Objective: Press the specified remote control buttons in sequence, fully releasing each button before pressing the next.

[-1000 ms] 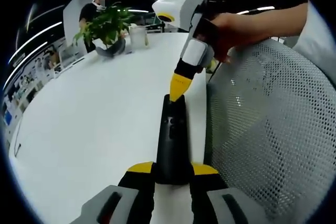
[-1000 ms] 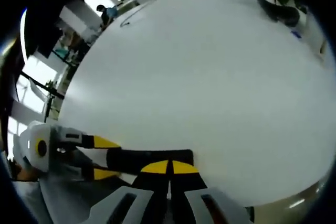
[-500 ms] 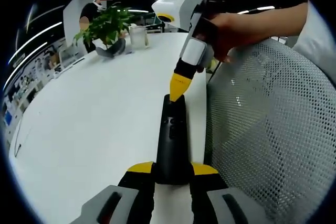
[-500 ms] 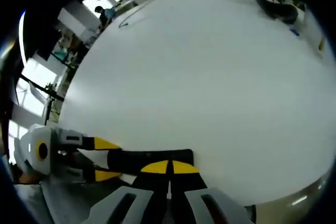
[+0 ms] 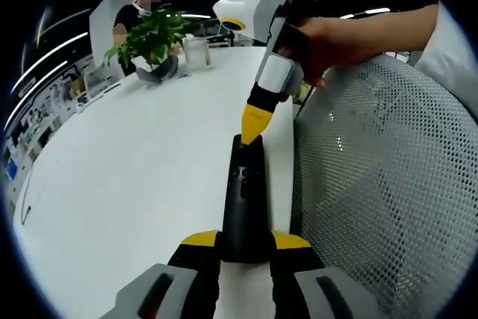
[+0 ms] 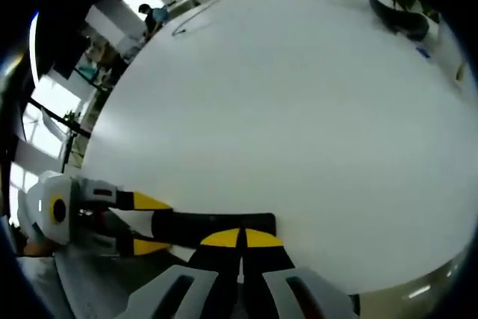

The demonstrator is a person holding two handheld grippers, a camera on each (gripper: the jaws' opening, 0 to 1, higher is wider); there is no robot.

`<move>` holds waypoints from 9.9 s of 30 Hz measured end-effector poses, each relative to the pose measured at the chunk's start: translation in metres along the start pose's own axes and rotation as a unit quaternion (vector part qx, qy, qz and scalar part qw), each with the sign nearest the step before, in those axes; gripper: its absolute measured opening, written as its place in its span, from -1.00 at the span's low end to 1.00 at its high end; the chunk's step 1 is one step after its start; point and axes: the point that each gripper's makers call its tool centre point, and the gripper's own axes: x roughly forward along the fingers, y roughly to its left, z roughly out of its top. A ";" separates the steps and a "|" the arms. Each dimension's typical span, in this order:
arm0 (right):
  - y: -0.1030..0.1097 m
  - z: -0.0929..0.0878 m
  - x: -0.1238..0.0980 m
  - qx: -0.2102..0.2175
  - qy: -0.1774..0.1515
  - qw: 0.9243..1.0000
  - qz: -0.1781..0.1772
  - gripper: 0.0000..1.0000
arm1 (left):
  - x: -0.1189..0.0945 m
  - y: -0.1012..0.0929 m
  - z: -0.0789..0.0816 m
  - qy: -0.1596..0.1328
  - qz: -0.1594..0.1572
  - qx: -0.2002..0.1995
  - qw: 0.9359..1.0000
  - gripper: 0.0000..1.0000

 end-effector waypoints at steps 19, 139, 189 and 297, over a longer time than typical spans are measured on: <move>0.005 -0.004 0.004 0.005 0.014 1.000 0.016 -1.00 | 0.001 -0.005 0.001 -0.001 -0.012 0.005 1.000 -0.52; 0.021 -0.007 0.010 -0.015 0.205 0.978 -0.035 -1.00 | 0.005 -0.002 0.005 -0.010 -0.008 0.004 1.000 -0.52; 0.022 -0.015 0.012 -0.132 0.135 0.981 -0.050 -1.00 | 0.006 -0.002 0.004 -0.016 -0.010 0.003 1.000 -0.50; 0.012 -0.018 0.006 -0.032 0.100 0.994 -0.038 -1.00 | 0.007 -0.011 0.006 -0.011 -0.024 0.018 0.999 -0.51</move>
